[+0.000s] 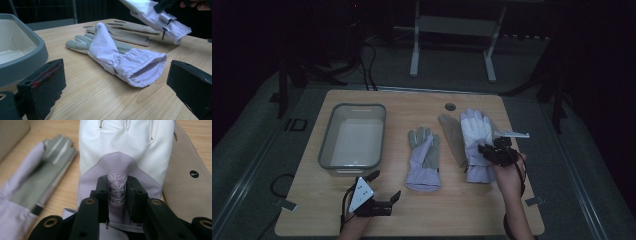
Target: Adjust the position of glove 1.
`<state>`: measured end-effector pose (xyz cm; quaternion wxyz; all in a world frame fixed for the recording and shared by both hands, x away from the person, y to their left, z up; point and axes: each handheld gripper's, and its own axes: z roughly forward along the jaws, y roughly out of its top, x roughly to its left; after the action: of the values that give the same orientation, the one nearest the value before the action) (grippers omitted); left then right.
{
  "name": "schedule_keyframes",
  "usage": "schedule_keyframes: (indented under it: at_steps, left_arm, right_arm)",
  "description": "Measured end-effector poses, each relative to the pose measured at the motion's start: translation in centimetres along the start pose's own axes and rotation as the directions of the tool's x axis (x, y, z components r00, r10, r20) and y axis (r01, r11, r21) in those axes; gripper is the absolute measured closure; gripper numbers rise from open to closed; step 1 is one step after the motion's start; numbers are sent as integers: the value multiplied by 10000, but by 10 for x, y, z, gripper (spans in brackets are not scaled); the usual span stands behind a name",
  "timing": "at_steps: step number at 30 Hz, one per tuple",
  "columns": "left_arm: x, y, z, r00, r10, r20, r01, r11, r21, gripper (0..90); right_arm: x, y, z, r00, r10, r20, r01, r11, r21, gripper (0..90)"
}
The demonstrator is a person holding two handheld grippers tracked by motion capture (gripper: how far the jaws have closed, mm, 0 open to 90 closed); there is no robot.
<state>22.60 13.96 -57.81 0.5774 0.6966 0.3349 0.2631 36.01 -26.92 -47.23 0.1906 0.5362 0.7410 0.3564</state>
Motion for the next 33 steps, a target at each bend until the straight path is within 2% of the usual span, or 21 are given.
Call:
schedule_keyframes:
  at_steps: [1, 2, 3, 4, 7, 8, 10, 11, 12, 13, 15, 16, 22, 24, 25, 27, 29, 30, 32, 33]
  left_arm:
    - [0, 0, 0, 10000, -8, -4, 8, 10000, -11, 23]
    - [0, 0, 0, 10000, -17, -12, 17, 10000, -44, 23]
    - [0, 0, -1, 10000, -27, -5, 27, 10000, -72, 23]
    - [0, 0, -1, 10000, -30, -11, 30, 10000, -73, 23]
    - [0, 0, -1, 10000, -2, -20, 2, 10000, -63, 23]
    - [0, 0, -1, 10000, 3, -32, -4, 10000, -73, 23]
    - [0, 0, -1, 10000, 10, -40, -11, 10000, -83, 23]
    - [0, 0, -1, 10000, 12, -43, -12, 10000, -74, 23]
    - [0, 0, -1, 10000, 17, -37, -17, 10000, -73, 23]
    - [-1, 0, -1, 10000, 25, -42, -25, 10000, -83, 23]
    - [-1, 0, -1, 10000, 37, -44, -38, 10000, -90, 23]
    - [-1, 0, -1, 10000, 65, -49, -66, 9999, -91, 23]
    - [-1, 0, 0, 9999, -37, -126, 37, 10000, -19, 23]
    - [-1, 0, 0, 9999, -20, -120, 19, 10000, -49, 23]
    - [-1, 0, 0, 9999, -20, -120, 19, 10000, -49, 23]
    - [-1, 0, -1, 9998, -38, -173, 36, 9999, -115, 23]
    - [-1, -1, -1, 9998, -59, -185, 56, 9999, -162, 23]
    - [-1, 0, -1, 9998, -82, -181, 80, 9999, -135, 23]
    - [-1, 0, 0, 9998, -147, -121, 145, 9998, -162, 23]
    - [-1, 0, 0, 9999, -120, -101, 119, 9998, -139, 23]
  right_arm:
    - [0, 0, 0, 10000, 0, 0, 0, 10000, 0, 736]
    - [5, 3, -2, 9997, 235, 36, -235, 9997, -99, 736]
    - [15, 6, -3, 9991, 350, 233, -346, 9992, -184, 736]
    - [18, 7, -3, 9987, 418, 284, -413, 9990, -180, 737]
    - [32, 12, -3, 9980, 581, 230, -575, 9980, -253, 736]
    - [32, 12, -3, 9980, 581, 230, -575, 9980, -253, 736]
    - [50, 17, -2, 9970, 765, 109, -761, 9963, -393, 736]
    - [50, 17, -2, 9970, 765, 109, -761, 9963, -393, 736]
    - [57, 18, -1, 9973, 720, 111, -715, 9966, -407, 736]
    - [73, 21, 3, 9979, 640, 18, -639, 9972, -399, 736]
    - [78, 22, 4, 9980, 629, -69, -631, 9974, -358, 736]
    - [90, 24, 9, 9975, 667, -236, -674, 9973, -290, 736]
    - [122, 27, 18, 9921, 1017, -741, -1033, 9945, -190, 736]
    - [133, 29, 21, 9920, 1001, -762, -1015, 9947, -140, 736]
    - [133, 29, 21, 9920, 1001, -762, -1015, 9947, -140, 736]
    - [144, 29, 25, 9894, 1157, -882, -1170, 9931, -96, 735]
    - [148, 28, 27, 9891, 1169, -891, -1182, 9929, -95, 735]
    - [155, 23, 33, 9828, 1428, -1171, -1438, 9896, -2, 735]
    - [157, 21, 35, 9824, 1467, -1153, -1473, 9891, 27, 735]
    - [160, 16, 44, 9812, 1652, -1000, -1641, 9863, 191, 733]
